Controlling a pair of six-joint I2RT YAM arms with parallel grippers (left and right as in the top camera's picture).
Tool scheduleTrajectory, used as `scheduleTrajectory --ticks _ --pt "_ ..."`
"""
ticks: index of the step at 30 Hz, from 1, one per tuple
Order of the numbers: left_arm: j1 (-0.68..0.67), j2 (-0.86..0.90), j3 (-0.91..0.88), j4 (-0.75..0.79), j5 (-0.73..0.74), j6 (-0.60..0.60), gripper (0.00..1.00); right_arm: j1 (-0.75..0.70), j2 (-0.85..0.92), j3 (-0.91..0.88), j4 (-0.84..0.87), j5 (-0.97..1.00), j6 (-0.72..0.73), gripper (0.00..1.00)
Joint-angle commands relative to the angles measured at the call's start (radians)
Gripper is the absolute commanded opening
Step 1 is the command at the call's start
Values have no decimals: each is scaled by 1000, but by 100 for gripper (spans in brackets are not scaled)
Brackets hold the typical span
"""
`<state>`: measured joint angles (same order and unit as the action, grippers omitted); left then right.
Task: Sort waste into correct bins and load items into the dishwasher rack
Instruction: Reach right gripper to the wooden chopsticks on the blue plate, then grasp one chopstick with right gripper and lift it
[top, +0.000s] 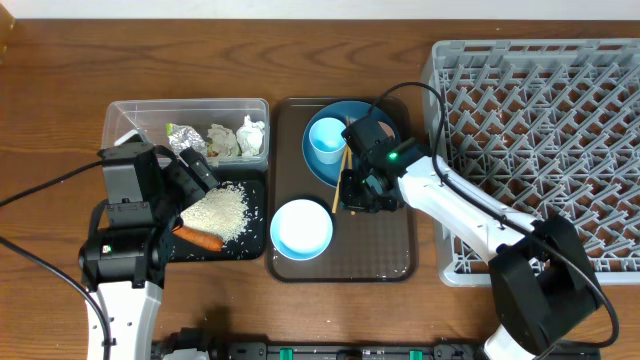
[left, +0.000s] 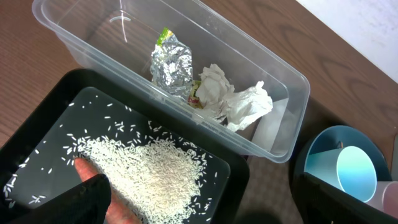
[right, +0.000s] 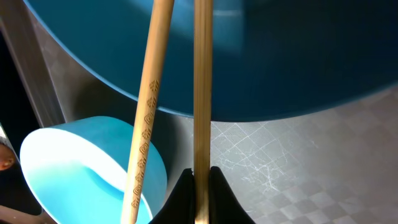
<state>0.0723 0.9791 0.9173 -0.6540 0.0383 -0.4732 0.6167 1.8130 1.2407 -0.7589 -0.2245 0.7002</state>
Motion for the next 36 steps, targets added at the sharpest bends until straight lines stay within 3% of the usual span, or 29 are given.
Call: scheduleTrajectory --ticks 1,9,25,30,36 --pt "5 0 18 0 -5 9 95 3 9 -4 -4 18 2 2" --pt "5 0 18 0 -5 9 95 -15 -38 8 -29 -73 -28 1" --pt "5 0 18 0 -5 9 95 -42 -361 11 -72 -56 -160 1" --pt "5 0 18 0 -5 9 95 -122 -425 11 -125 -47 -232 1" --pt "5 0 18 0 -5 9 95 -315 -447 11 -215 10 -460 1"
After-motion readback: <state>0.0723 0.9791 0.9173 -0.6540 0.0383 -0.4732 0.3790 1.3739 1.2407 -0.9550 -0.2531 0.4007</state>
